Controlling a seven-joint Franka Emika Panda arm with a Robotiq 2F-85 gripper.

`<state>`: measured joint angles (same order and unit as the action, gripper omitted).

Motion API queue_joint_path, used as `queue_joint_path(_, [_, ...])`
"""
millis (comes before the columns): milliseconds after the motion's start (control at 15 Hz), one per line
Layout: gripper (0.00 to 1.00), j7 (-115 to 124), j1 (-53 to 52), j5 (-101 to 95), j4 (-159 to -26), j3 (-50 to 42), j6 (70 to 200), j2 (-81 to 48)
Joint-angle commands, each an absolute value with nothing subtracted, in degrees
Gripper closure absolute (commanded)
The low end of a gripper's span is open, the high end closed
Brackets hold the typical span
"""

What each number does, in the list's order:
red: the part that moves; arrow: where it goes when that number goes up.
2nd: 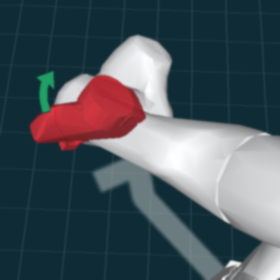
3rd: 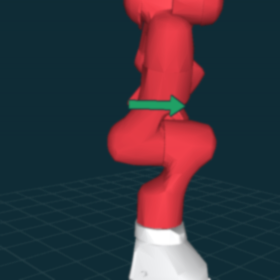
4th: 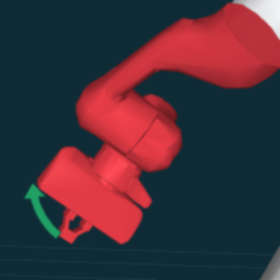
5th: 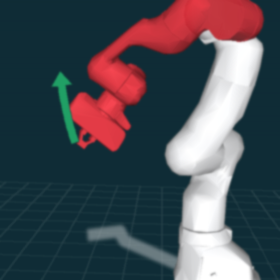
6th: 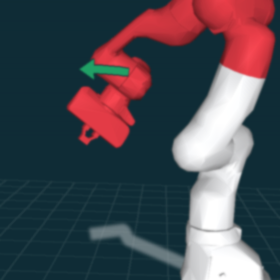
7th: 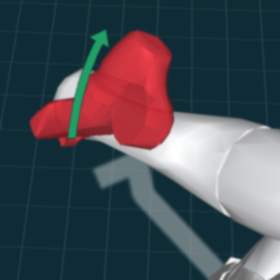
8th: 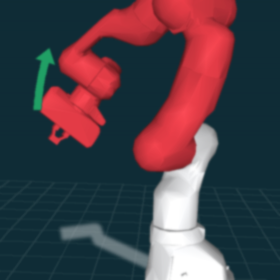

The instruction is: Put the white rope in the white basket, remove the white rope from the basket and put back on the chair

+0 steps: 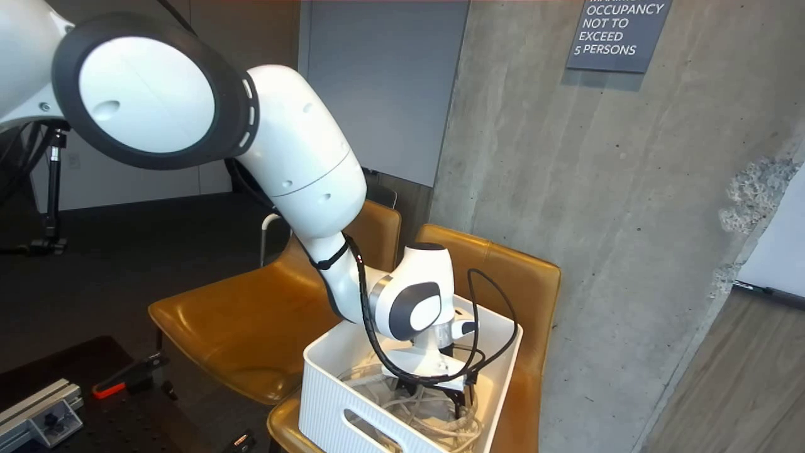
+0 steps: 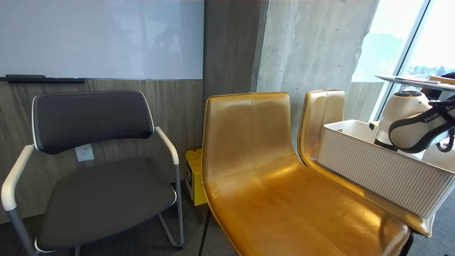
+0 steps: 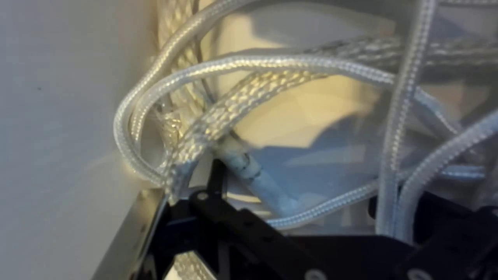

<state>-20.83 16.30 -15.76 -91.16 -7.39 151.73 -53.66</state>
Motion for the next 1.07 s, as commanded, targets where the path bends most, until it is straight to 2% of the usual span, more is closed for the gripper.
queue_joint_path(0, [0.41,-21.44,16.51,-15.2,-91.25,-6.95,151.44,-55.31])
queue_joint_path(533, [1.0,-20.25,15.27,-16.14,-97.26,-8.28,152.36,-48.9])
queue_joint_path(1000, [0.98,-19.1,11.2,-18.34,-103.63,-10.48,149.5,-37.07])
